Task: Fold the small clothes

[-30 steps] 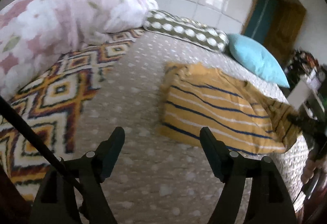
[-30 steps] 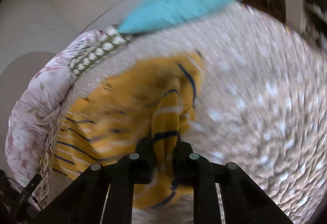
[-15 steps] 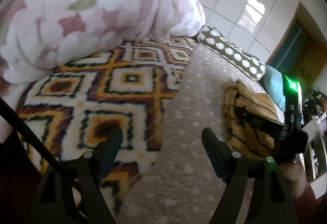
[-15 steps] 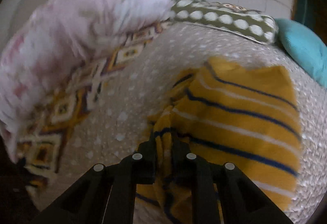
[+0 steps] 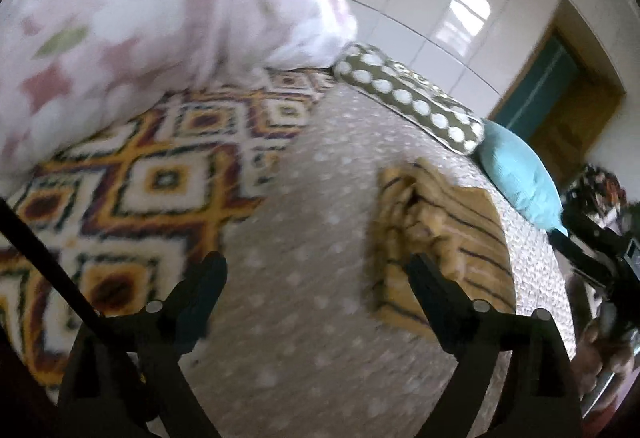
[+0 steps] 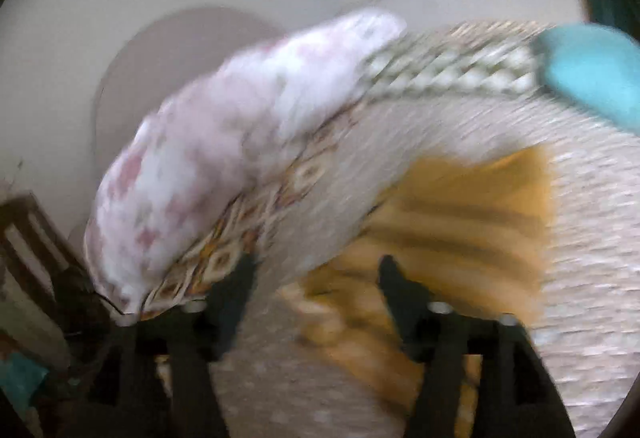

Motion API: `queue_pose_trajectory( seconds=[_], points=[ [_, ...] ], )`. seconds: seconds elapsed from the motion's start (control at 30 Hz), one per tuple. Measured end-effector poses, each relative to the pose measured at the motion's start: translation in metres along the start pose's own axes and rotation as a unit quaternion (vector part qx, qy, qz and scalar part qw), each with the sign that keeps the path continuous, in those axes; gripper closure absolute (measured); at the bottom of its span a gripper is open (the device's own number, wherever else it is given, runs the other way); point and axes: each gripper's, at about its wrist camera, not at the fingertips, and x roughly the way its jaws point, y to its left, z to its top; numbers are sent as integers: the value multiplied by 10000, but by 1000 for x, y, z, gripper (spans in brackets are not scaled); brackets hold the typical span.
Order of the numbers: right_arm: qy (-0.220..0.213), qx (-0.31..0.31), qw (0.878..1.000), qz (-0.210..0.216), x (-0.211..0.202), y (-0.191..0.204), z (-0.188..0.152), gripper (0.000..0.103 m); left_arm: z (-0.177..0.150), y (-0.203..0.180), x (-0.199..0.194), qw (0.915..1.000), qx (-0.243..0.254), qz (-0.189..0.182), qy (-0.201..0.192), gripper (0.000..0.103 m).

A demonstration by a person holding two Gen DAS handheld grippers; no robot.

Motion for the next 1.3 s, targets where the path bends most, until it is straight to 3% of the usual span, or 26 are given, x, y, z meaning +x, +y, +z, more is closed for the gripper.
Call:
queue_pose_trajectory(
  seconds=[0.07,0.13,0.27,0.33,0.37,0.4,0.47,0.53,0.6,0.73,0.8,0.87,0.97,1.13,1.2,1.27,1.3],
  points=[
    [-34,278,9981,-554,-9,-45,2,16,8,-21,18,9997,204,-64,142,10],
    [232,732,9945,-715,2,-83,-3,16,16,-45,44,9978,474,-223,409,9],
    [740,1796,9809,-76,48,-138,-27,16,21,-74,89,9909,871,-500,894,9],
    [881,2105,9726,452,77,-145,-36,16,19,-80,104,9873,1102,-502,1030,28],
    [913,2188,9698,576,88,-147,-37,16,15,-80,113,9858,1187,-339,1137,68],
    [877,2224,9691,610,97,-144,-38,16,11,-78,121,9851,1123,-249,1277,84],
    [810,2258,9681,729,111,-136,-34,29,6,-70,120,9901,824,-239,1109,87],
    [868,2426,9626,836,114,-134,-27,55,1,-73,115,9920,722,-215,1009,90],
    [676,2267,9665,992,97,-133,-16,64,-3,-89,106,9918,774,-316,963,91],
    [315,1934,9769,853,43,-138,-6,66,-15,-127,91,9889,930,-753,882,92],
    [230,1725,9835,503,17,-147,-7,65,-25,-144,90,9879,1002,-795,882,92],
    [455,1401,9891,-90,11,-154,-13,54,-34,-153,97,9874,997,-704,1004,92],
    [1009,1326,9837,-670,16,-163,-23,46,-50,-144,106,9884,753,-594,1174,92],
    [-86,909,9905,-1031,-46,-142,-16,45,-54,-126,99,9905,461,-615,1140,92],
    [-106,708,9941,-817,-52,-123,-8,50,-56,-123,95,9915,433,-562,1090,92],
    [69,464,9968,-643,-41,-105,-2,68,-61,-120,93,9918,440,-509,1084,92],
    [208,332,9975,-582,-28,-94,0,69,-63,-118,93,9920,428,-490,1084,92]
  ],
)
